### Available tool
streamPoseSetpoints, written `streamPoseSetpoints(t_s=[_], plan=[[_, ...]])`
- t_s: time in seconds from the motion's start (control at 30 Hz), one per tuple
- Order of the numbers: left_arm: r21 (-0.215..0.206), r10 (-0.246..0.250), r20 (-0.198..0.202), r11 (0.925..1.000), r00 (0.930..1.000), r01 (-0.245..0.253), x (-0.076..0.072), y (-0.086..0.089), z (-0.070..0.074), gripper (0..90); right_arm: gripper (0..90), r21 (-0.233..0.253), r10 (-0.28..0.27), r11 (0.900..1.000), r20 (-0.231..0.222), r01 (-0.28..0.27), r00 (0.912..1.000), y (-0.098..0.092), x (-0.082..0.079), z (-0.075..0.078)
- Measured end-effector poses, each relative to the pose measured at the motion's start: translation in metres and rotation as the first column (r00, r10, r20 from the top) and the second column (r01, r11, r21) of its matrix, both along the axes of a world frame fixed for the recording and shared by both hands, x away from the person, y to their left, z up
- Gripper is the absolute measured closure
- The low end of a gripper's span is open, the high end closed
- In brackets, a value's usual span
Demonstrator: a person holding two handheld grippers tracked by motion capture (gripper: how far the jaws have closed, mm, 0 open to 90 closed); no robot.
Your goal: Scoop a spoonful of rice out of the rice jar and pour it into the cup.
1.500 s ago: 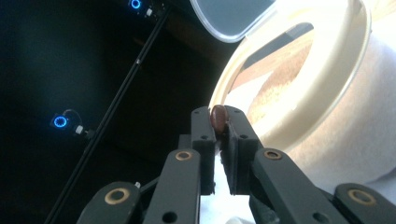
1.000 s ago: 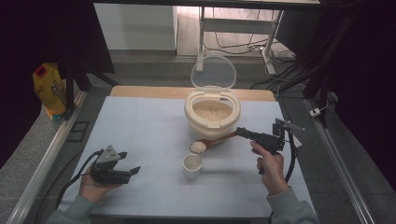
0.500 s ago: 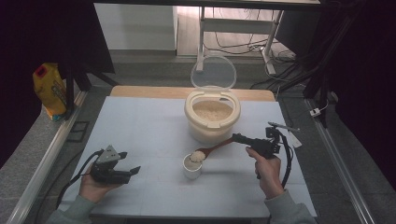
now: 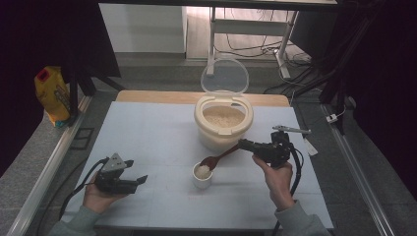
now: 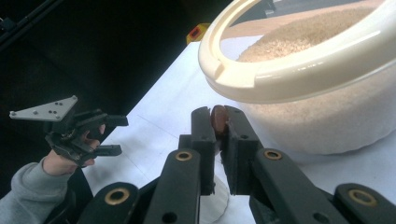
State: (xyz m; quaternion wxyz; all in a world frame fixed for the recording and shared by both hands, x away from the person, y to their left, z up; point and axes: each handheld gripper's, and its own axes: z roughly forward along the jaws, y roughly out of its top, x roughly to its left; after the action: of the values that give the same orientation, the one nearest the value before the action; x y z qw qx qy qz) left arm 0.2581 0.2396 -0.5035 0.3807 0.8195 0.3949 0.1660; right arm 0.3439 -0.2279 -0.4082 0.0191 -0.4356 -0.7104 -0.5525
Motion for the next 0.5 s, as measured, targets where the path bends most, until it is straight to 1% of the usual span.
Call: streamPoseSetpoints(t_s=[0.03, 0.13, 0.3, 0.43, 0.5], plan=[[0.001, 0.0, -0.001, 1.0, 1.0, 0.0, 0.0, 0.0, 0.0, 22.1, 83.6, -0.012, 0.002, 1.0, 0.011, -0.002, 0.9999, 0.0009, -0.0006, 0.0009], [-0.002, 0.001, 0.0, 1.0, 1.0, -0.001, -0.0002, 0.0, 0.0001, 22.0, 83.6, -0.028, 0.014, 1.0, 0.036, -0.013, 0.9992, 0.003, -0.0028, 0.0037], [-0.002, 0.001, -0.001, 1.0, 1.0, -0.001, -0.0002, -0.0002, 0.0001, 22.0, 83.6, -0.07, 0.035, 0.997, 0.098, -0.029, 0.9945, 0.0079, -0.0077, 0.0094], [-0.003, 0.002, 0.001, 1.0, 1.0, -0.002, -0.0004, 0.0002, 0.0003, 22.0, 83.6, -0.084, 0.049, 0.996, 0.111, -0.04, 0.9926, 0.0103, -0.008, 0.0105], [-0.002, 0.002, 0.0, 1.0, 1.0, -0.002, -0.0002, 0.0003, 0.0003, 22.0, 83.6, -0.072, 0.054, 0.996, 0.113, -0.046, 0.9921, 0.0101, -0.0078, 0.0104]])
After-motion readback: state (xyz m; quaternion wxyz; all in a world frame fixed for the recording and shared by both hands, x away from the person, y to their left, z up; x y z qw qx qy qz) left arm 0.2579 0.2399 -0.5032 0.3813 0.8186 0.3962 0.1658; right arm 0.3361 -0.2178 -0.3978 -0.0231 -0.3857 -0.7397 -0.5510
